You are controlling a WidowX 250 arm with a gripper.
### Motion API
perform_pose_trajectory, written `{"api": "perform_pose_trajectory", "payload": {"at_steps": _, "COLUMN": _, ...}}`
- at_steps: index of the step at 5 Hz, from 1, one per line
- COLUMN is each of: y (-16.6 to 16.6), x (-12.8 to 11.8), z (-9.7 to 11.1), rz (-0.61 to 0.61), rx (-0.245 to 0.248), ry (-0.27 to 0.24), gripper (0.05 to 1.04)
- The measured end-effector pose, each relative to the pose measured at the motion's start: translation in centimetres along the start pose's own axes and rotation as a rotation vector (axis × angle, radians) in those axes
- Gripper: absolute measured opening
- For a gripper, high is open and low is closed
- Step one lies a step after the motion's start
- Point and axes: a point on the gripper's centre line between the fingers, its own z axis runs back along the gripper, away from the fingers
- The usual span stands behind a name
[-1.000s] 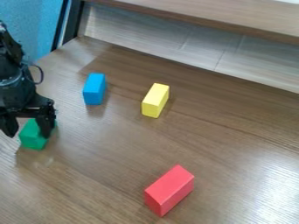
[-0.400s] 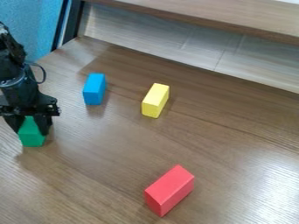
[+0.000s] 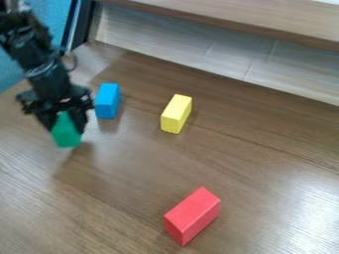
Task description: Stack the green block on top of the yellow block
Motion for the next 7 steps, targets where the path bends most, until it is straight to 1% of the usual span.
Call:
{"api": "perform_pose_trajectory", "payload": {"at_steps": 1, "y": -3.6, "x": 2.0, "z": 1.6, "rz": -0.049, "rx": -0.04, "ry": -0.027, "gripper": 0.581}}
{"api": "perform_pose_trajectory", "payload": {"at_steps": 2, "y": -7.0, "x": 3.7, "z": 2.9, "rz": -0.103, "rx": -0.047, "ry": -0.053, "gripper": 0.58}}
{"api": "perform_pose_trajectory", "payload": {"at_steps": 3, "y": -9.5, "x": 4.8, "z": 2.8, "rz": -0.157, "rx": -0.027, "ry": -0.051, "gripper": 0.581}}
{"api": "perform_pose_trajectory", "payload": {"at_steps": 4, "y": -11.5, "x": 5.6, "z": 2.0, "rz": -0.188, "rx": -0.04, "ry": -0.038, "gripper": 0.581}}
{"api": "perform_pose_trajectory", "payload": {"at_steps": 5, "y": -12.3, "x": 5.9, "z": 1.3, "rz": -0.21, "rx": -0.027, "ry": -0.028, "gripper": 0.58}}
{"api": "perform_pose_trajectory", "payload": {"at_steps": 6, "y": -12.7, "x": 5.5, "z": 0.4, "rz": -0.219, "rx": -0.025, "ry": -0.005, "gripper": 0.581}}
{"api": "perform_pose_trajectory", "payload": {"at_steps": 7, "y": -13.1, "x": 5.5, "z": -0.3, "rz": -0.224, "rx": -0.02, "ry": 0.004, "gripper": 0.581}}
